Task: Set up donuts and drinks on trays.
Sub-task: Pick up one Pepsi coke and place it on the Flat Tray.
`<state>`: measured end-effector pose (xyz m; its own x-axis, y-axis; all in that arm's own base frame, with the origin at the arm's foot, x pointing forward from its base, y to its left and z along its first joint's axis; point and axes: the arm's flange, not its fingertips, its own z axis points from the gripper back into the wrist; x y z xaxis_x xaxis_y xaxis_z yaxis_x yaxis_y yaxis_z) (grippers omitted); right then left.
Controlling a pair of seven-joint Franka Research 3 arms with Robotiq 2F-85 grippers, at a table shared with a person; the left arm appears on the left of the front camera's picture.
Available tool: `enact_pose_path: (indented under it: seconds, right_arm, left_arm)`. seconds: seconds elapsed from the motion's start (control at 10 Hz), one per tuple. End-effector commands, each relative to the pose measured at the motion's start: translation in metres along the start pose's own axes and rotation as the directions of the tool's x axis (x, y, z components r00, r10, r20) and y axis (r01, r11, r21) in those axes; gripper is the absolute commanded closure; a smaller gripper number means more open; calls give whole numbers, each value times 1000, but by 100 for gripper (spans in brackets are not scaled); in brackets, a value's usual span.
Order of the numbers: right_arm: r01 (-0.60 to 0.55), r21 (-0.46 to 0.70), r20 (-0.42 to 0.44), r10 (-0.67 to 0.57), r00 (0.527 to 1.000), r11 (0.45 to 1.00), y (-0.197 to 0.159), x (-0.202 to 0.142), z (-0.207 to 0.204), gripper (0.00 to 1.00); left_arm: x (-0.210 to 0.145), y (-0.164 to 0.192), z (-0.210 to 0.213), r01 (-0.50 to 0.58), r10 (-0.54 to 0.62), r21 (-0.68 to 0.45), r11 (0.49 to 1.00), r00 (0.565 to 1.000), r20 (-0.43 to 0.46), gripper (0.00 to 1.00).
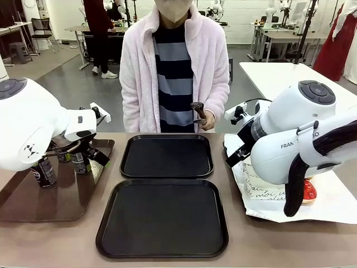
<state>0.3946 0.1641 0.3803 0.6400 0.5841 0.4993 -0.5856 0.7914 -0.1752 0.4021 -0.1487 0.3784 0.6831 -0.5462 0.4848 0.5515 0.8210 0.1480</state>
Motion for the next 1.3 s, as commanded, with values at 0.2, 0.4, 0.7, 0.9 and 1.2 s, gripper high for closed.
enact_pose_path:
  seconds: [0.2,0.4,0.7,0.9,1.2]
  right_arm:
    - [-98,-92,-179,80,981,991,42,-65,135,0]
    - [-175,-34,-319,155,935,984,70,-119,174,0]
    - [-113,-89,-253,88,963,990,33,-18,155,0]
    - [-140,-71,-279,116,953,988,49,-32,186,0]
    - [396,492,-49,-430,902,775,-54,-113,195,0]
  left_arm:
    - [-60,-18,147,113,-117,-32,993,980,-160,0]
    - [-100,-13,165,151,-166,-77,986,947,-274,0]
    - [-32,-9,163,106,-120,-74,992,966,-228,0]
    - [-44,-8,181,117,-136,-90,989,958,-251,0]
    - [-79,85,179,-363,358,-659,658,921,-150,0]
